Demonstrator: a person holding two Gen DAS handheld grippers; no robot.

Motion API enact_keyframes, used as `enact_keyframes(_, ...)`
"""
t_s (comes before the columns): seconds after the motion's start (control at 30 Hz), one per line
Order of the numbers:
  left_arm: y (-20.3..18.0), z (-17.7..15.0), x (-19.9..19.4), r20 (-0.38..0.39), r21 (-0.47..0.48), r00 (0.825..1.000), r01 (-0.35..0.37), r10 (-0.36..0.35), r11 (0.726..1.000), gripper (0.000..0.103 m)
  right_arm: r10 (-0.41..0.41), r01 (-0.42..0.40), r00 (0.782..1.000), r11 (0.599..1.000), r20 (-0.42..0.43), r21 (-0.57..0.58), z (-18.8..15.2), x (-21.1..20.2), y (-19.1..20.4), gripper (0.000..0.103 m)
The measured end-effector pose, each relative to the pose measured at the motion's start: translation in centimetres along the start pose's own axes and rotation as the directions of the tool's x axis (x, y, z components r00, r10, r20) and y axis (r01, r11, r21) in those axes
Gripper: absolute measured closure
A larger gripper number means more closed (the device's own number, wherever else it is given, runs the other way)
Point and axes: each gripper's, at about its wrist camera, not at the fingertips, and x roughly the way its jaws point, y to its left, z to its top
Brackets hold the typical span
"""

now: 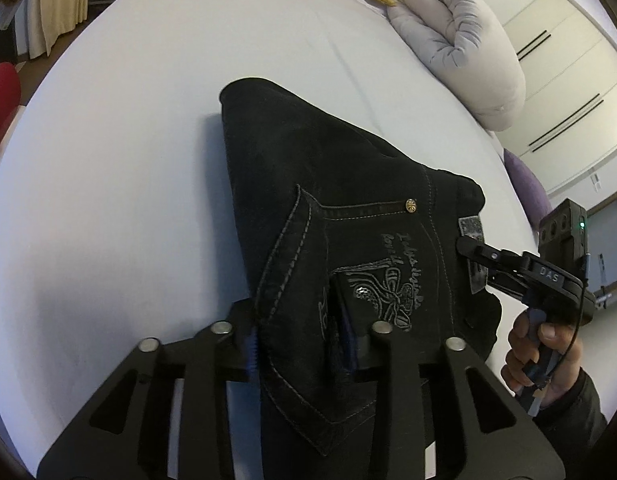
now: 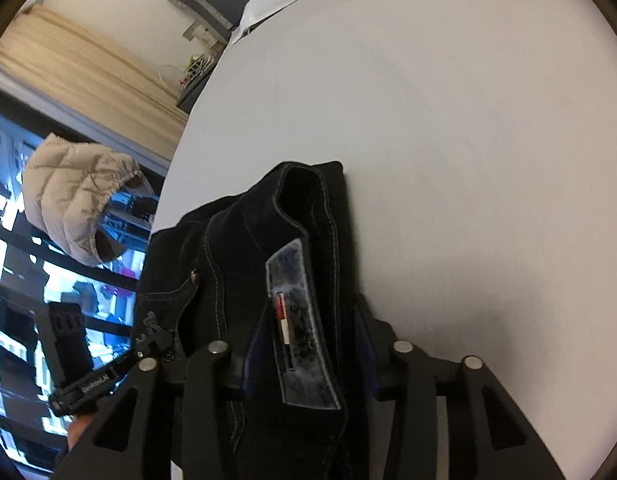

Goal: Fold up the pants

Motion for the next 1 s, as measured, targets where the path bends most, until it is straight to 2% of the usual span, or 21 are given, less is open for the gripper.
enact_keyframes(0.03,0.1,-0.2,-0.3,0.003,-0.005,1.0,-0.005,0.005,1.0,0.048,-0.002,0.002,1.0,1.0,0.002,0.015,-0.2,-0.3,0.1,0.049)
enact_keyframes(0.07,0.1,-0.6,-0.8,0.014,-0.004,1.0,-0.013,0.013,1.0,0.038,-0.011,0.01,1.0,1.0,0.012,0.021,-0.3,-0.8,0.3,0.044)
enact_keyframes(0.2,-1.7,-3.6,-5.3,0.139,0.07,0.987,-0.095,0.084,0.993,0.02,-0.066,0.07,0.991,0.997,0.113,-0.034,-1.9,-4.6,1.8,0.037)
enact_keyframes(0.23,-3.0,-4.3,-6.8,0.187,0.099,0.975,-0.141,0.12,0.985,0.016,-0.082,0.092,0.986,0.994,0.145,-0.063,-2.6,-6.0,2.5,0.037)
enact_keyframes(0.3,-5.8,-6.0,-10.4,0.318,0.162,0.933,-0.227,0.167,0.96,0.014,-0.115,0.151,0.963,0.98,0.243,-0.132,-4.2,-9.1,4.8,0.036)
enact_keyframes(0.33,-7.1,-6.9,-11.9,0.369,0.179,0.913,-0.252,0.172,0.951,0.012,-0.12,0.172,0.95,0.972,0.288,-0.16,-4.8,-10.4,5.7,0.033)
enact_keyframes(0.37,-8.5,-7.8,-13.5,0.425,0.197,0.888,-0.278,0.173,0.94,0.008,-0.122,0.194,0.932,0.963,0.341,-0.187,-5.6,-11.9,6.8,0.026)
enact_keyframes(0.43,-11.3,-10.2,-17.2,0.549,0.229,0.817,-0.35,0.176,0.908,0.003,-0.109,0.236,0.882,0.944,0.459,-0.231,-7.4,-15.4,9.2,0.011)
enact_keyframes(0.47,-12.8,-11.5,-19.2,0.611,0.239,0.772,-0.39,0.174,0.889,0.0,-0.097,0.252,0.852,0.937,0.514,-0.242,-8.3,-17.1,10.2,0.004)
enact_keyframes(0.5,-14.0,-12.3,-20.5,0.653,0.239,0.737,-0.419,0.174,0.876,0.0,-0.084,0.269,0.817,0.931,0.571,-0.247,-9.3,-18.9,11.2,0.002)
enact_keyframes(0.53,-15.3,-13.5,-22.3,0.705,0.233,0.687,-0.458,0.175,0.858,0.0,-0.073,0.289,0.776,0.924,0.627,-0.25,-10.1,-20.8,12.3,0.0)
enact_keyframes(0.63,-18.3,-16.5,-27.0,0.805,0.177,0.551,-0.578,0.221,0.797,0.0,-0.033,0.327,0.674,0.909,0.738,-0.258,-12.3,-25.6,14.8,0.0)
enact_keyframes(0.67,-19.1,-17.2,-28.4,0.823,0.165,0.523,-0.593,0.222,0.788,0.0,-0.022,0.334,0.647,0.907,0.762,-0.257,-12.8,-26.9,15.4,0.0)
enact_keyframes(0.7,-20.0,-18.0,-29.8,0.837,0.167,0.507,-0.595,0.206,0.786,0.0,-0.009,0.34,0.619,0.904,0.785,-0.258,-13.4,-28.3,16.0,0.0)
enact_keyframes(0.77,-21.3,-19.0,-31.7,0.847,0.175,0.499,-0.591,0.186,0.788,0.0,0.02,0.359,0.562,0.895,0.827,-0.265,-14.5,-30.9,17.2,0.0)
enact_keyframes(0.8,-21.8,-19.6,-32.6,0.855,0.17,0.486,-0.595,0.182,0.786,0.0,0.032,0.374,0.527,0.889,0.849,-0.266,-15.2,-32.1,17.9,0.0)
enact_keyframes(0.83,-22.2,-20.3,-33.6,0.866,0.149,0.462,-0.602,0.19,0.784,0.0,0.045,0.39,0.491,0.882,0.87,-0.265,-15.9,-33.2,18.6,0.0)
enact_keyframes(0.9,-22.7,-22.0,-35.5,0.889,0.065,0.392,-0.618,0.236,0.783,0.0,0.078,0.403,0.429,0.875,0.9,-0.267,-17.4,-35.6,19.7,0.0)
enact_keyframes(0.93,-22.9,-22.4,-36.3,0.885,0.025,0.38,-0.615,0.269,0.788,0.0,0.093,0.401,0.418,0.874,0.904,-0.275,-18.1,-36.4,20.1,0.0)
enact_keyframes(0.97,-23.0,-22.5,-36.8,0.869,0.026,0.407,-0.605,0.281,0.796,0.0,0.105,0.397,0.413,0.873,0.905,-0.283,-18.5,-37.3,20.6,0.0)
enact_keyframes(1.0,-23.1,-22.4,-37.0,0.848,0.038,0.443,-0.599,0.291,0.8,0.0,0.107,0.4,0.408,0.872,0.906,-0.283,-18.8,-37.8,20.9,0.0)
